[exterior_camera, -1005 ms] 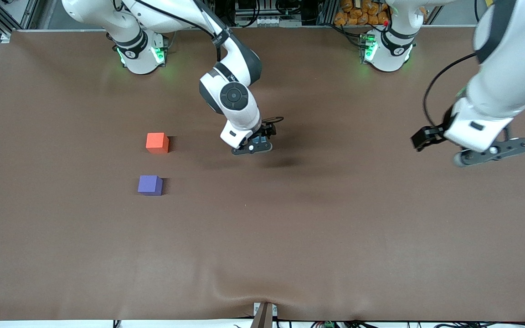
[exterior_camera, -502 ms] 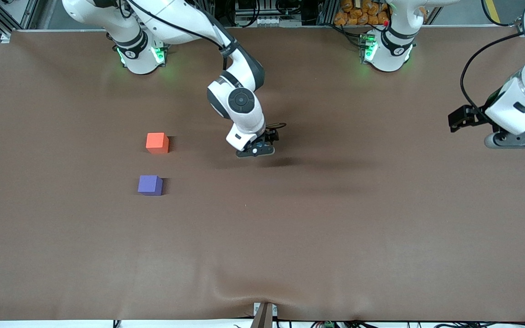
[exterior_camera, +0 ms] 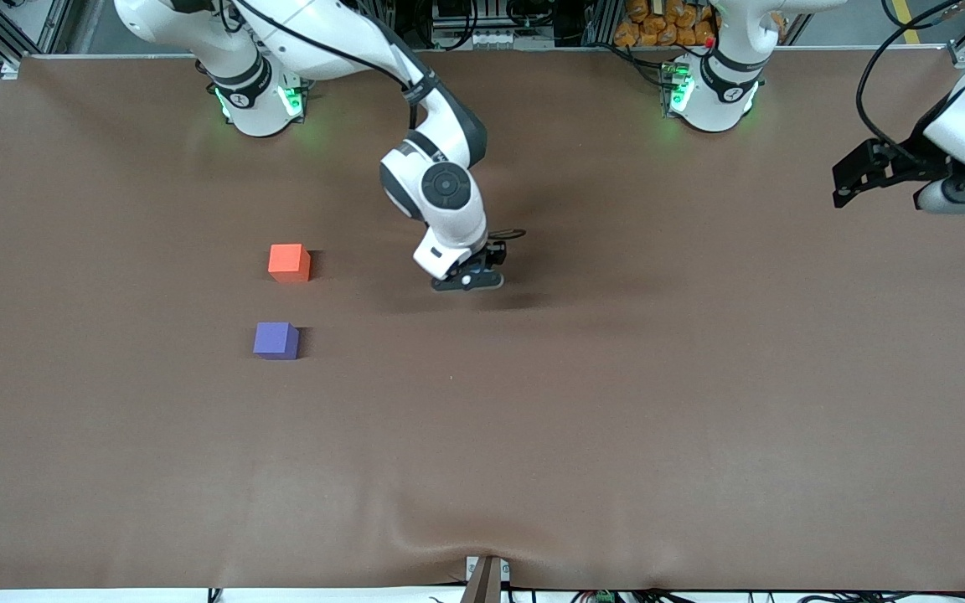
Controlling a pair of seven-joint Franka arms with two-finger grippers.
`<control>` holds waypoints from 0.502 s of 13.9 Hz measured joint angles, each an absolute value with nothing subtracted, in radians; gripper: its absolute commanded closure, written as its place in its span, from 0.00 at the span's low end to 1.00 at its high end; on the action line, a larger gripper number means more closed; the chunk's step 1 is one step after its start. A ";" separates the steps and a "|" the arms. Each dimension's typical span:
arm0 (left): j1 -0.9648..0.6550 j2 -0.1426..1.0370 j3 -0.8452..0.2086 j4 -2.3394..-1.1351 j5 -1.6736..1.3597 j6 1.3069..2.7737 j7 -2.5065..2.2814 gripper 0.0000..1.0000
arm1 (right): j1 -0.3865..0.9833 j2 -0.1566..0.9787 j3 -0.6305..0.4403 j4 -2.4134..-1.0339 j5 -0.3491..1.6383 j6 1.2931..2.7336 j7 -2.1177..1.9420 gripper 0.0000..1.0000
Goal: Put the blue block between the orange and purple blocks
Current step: 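Grasp the blue block with the right gripper while the left gripper withdraws, then carry the blue block with the right gripper between orange and purple blocks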
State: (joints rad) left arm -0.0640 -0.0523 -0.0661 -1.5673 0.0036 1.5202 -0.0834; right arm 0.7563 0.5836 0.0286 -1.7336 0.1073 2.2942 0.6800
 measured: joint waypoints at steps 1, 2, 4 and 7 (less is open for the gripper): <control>-0.064 -0.052 -0.069 -1.567 0.000 1.510 -0.083 0.00 | 0.718 0.554 0.022 -1.719 0.102 2.239 0.680 1.00; -0.064 -0.051 -0.072 -1.568 0.000 1.502 -0.084 0.00 | 0.670 0.517 0.017 -1.711 0.097 2.184 0.673 1.00; -0.064 -0.051 -0.074 -1.568 0.000 1.497 -0.084 0.00 | 0.568 0.437 0.013 -1.709 0.093 2.083 0.613 1.00; -0.060 -0.051 -0.066 -1.565 0.000 1.497 -0.084 0.00 | 0.405 0.357 0.009 -1.733 0.087 1.964 0.454 1.00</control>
